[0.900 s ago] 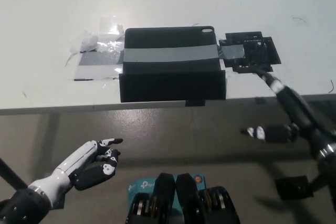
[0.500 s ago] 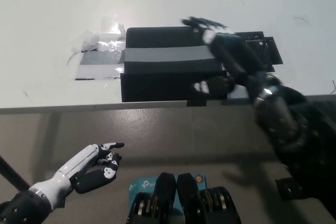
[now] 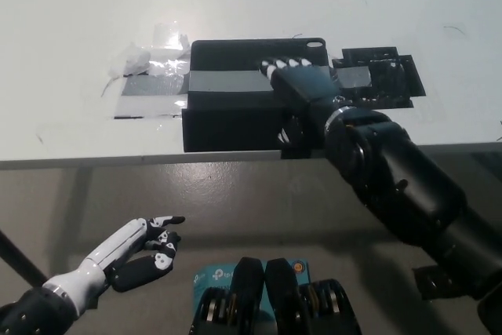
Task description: The robot uses its right hand to pull the cover of a folded tablet cover kept in the middle of the desk
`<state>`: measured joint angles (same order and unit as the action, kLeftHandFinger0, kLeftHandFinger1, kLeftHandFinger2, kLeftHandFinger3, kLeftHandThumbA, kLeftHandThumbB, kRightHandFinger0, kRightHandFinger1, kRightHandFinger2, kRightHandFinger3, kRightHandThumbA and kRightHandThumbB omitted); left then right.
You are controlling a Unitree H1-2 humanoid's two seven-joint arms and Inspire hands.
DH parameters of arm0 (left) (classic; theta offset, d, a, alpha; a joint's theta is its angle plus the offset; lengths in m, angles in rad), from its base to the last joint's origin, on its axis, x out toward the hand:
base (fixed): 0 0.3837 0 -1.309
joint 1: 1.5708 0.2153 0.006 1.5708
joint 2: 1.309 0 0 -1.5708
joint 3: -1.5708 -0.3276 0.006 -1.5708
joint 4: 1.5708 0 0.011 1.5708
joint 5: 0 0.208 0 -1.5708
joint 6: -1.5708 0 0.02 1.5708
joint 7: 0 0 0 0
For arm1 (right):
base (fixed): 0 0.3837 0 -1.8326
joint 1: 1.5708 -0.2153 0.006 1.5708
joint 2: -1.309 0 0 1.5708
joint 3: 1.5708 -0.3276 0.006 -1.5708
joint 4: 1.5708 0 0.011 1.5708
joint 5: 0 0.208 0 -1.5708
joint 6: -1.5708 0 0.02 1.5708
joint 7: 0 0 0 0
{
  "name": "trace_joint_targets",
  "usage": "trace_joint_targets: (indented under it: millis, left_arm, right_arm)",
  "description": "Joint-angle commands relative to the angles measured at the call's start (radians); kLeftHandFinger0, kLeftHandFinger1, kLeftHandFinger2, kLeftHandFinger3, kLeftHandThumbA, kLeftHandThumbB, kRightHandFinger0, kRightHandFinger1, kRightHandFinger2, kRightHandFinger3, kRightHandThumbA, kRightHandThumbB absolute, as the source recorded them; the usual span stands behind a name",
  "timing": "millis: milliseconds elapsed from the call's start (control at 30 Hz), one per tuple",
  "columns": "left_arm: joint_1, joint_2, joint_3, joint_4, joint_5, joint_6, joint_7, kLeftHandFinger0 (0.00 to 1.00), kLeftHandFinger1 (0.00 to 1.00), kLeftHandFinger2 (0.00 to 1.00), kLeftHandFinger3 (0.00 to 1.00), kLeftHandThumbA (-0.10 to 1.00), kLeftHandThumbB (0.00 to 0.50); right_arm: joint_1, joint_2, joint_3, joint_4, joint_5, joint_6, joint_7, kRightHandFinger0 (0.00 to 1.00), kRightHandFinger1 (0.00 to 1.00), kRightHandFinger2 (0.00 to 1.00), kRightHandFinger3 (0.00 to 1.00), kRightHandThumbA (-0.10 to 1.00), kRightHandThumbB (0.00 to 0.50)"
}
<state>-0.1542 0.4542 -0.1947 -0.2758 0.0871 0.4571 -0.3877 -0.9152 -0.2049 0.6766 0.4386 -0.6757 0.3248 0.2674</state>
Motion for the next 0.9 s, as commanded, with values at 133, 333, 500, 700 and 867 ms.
trace_joint_targets:
  millis: [133, 333, 500, 700, 867]
  left_arm:
    - [-0.023, 0.000, 0.019, -0.029, 0.018, 0.013, -0.028, 0.81, 0.83, 0.95, 1.00, 1.00, 0.116]
    - [-0.034, -0.002, 0.029, -0.026, 0.016, 0.013, -0.040, 0.82, 0.83, 0.94, 1.00, 1.00, 0.103]
    - [-0.048, 0.005, 0.027, -0.018, 0.023, 0.013, -0.053, 0.83, 0.84, 0.95, 1.00, 1.00, 0.124]
    - [-0.051, 0.001, 0.045, -0.024, 0.024, 0.013, -0.061, 0.83, 0.84, 0.95, 1.00, 1.00, 0.115]
    - [-0.050, -0.007, 0.052, -0.032, 0.042, 0.013, -0.072, 0.83, 0.84, 0.95, 1.00, 1.00, 0.110]
  right_arm:
    - [-0.069, 0.015, 0.033, 0.168, -0.056, -0.076, 0.001, 1.00, 1.00, 1.00, 1.00, 1.00, 0.500]
    - [-0.001, 0.045, 0.068, 0.124, -0.072, -0.070, 0.031, 1.00, 1.00, 1.00, 1.00, 1.00, 0.500]
    - [0.031, 0.056, 0.072, 0.100, -0.077, -0.093, 0.013, 1.00, 1.00, 1.00, 1.00, 0.97, 0.500]
    - [0.070, 0.041, 0.051, 0.037, -0.084, -0.075, 0.013, 1.00, 1.00, 1.00, 1.00, 0.93, 0.500]
    - [0.150, 0.004, 0.006, -0.100, -0.055, -0.040, 0.061, 1.00, 1.00, 1.00, 0.83, 0.87, 0.480]
